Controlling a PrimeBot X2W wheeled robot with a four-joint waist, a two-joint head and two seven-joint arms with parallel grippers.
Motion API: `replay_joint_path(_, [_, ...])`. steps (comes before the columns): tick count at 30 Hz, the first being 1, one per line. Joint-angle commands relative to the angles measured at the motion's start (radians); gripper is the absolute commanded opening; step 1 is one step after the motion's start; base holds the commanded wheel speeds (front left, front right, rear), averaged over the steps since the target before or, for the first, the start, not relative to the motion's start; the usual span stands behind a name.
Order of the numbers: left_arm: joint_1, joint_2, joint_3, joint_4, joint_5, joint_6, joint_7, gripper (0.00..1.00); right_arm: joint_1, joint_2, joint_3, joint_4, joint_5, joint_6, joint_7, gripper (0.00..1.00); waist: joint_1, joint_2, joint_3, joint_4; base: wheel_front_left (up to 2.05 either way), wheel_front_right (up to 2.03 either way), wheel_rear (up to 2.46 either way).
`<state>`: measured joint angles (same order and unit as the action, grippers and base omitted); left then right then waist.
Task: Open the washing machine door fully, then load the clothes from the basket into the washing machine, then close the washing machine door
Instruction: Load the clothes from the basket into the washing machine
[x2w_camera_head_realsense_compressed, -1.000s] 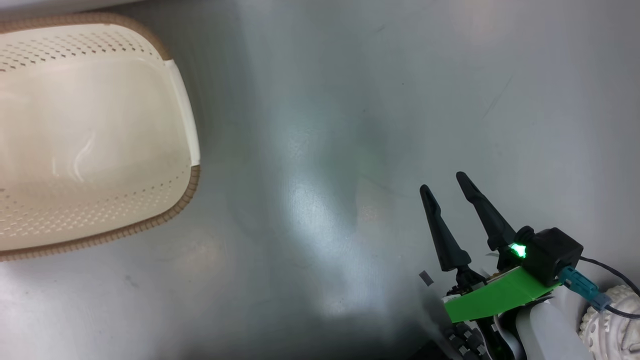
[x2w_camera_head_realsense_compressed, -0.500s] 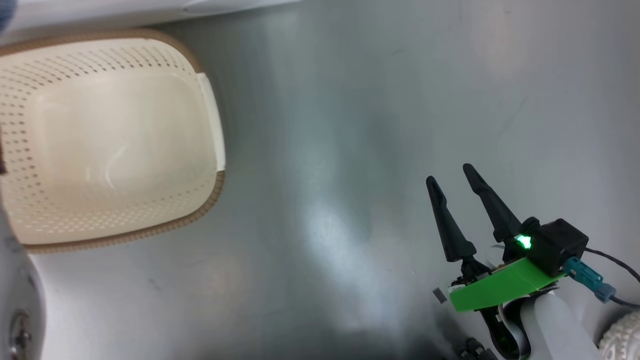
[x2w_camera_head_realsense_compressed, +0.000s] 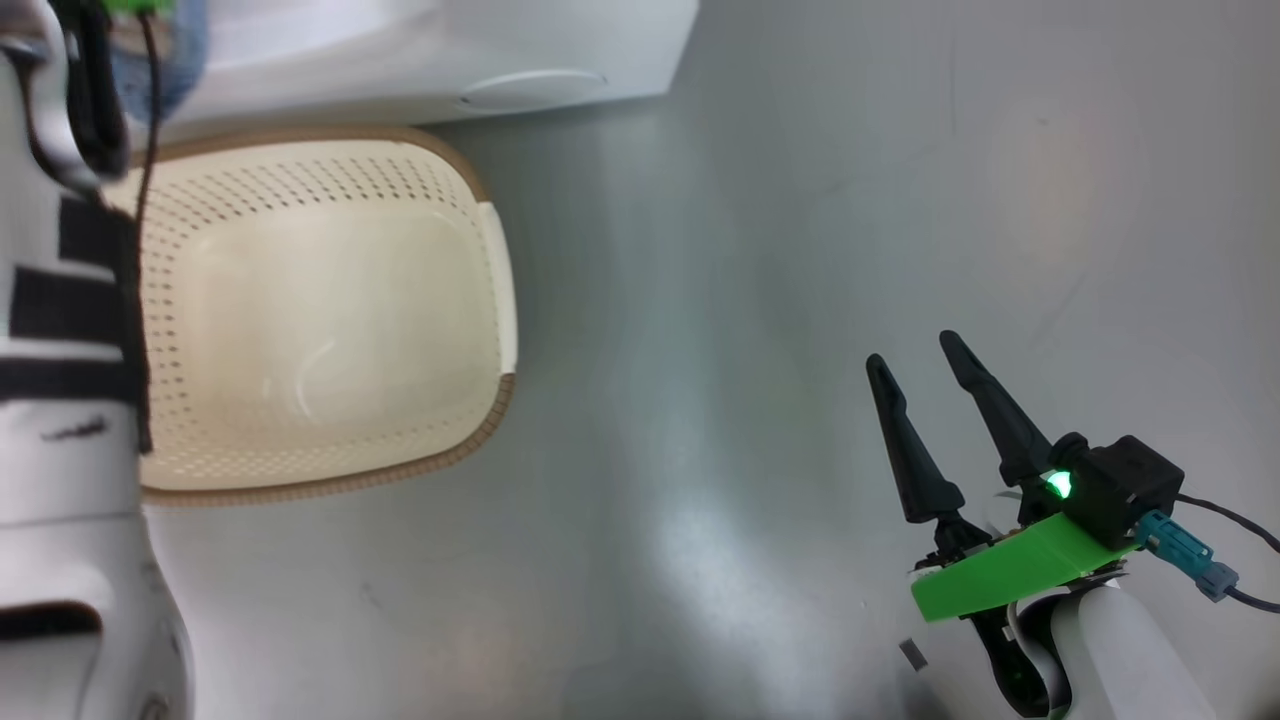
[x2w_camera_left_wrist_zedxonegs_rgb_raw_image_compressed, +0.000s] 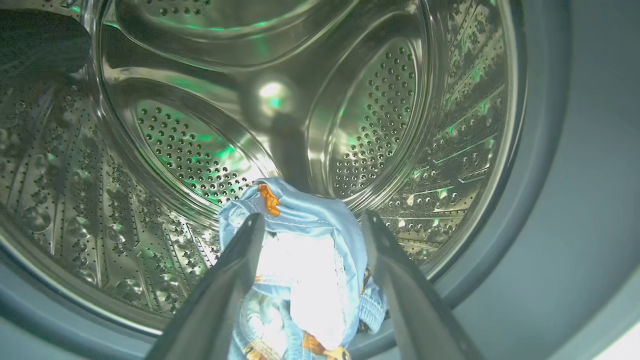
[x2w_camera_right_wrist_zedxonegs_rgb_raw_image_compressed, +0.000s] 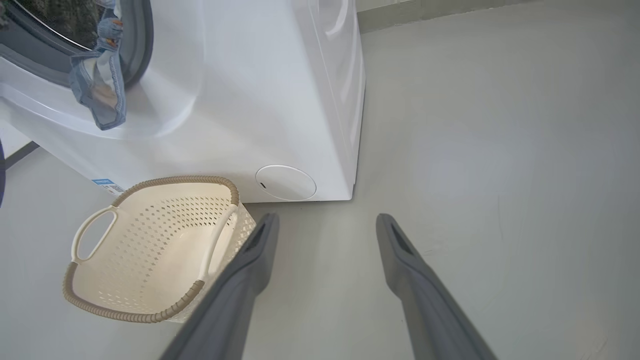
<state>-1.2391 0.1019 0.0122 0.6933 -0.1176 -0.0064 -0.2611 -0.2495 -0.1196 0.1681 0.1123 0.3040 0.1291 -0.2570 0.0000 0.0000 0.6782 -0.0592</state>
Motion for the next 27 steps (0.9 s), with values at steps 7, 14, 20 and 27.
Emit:
replay_joint_path(7, [0.179, 0.027, 0.058, -0.117, -0.019, -0.029, -0.001, 1.00, 0.032, 0.003, 0.010, -0.011, 0.002, 0.002, -0.005, 1.00, 0.0000, 0.0000, -0.103, 0.044, 0.00, 0.00, 0.00])
replay_joint_path(14, [0.334, 0.008, 0.086, -0.228, -0.024, -0.050, -0.001, 1.00, 0.052, 0.005, 0.000, -0.016, 0.001, 0.002, -0.005, 1.00, 0.0000, 0.0000, -0.144, 0.057, 0.00, 0.00, 0.00])
replay_joint_path(20, [0.493, -0.018, 0.105, -0.348, -0.030, -0.056, -0.001, 1.00, 0.067, 0.005, -0.004, -0.026, -0.002, 0.002, -0.005, 1.00, 0.0000, 0.0000, -0.150, 0.071, 0.00, 0.00, 0.00])
replay_joint_path(27, [0.666, -0.039, 0.134, -0.474, -0.040, -0.041, -0.001, 1.00, 0.065, 0.000, 0.002, -0.032, -0.012, 0.002, -0.005, 1.00, 0.0000, 0.0000, -0.149, 0.074, 0.00, 0.00, 0.00])
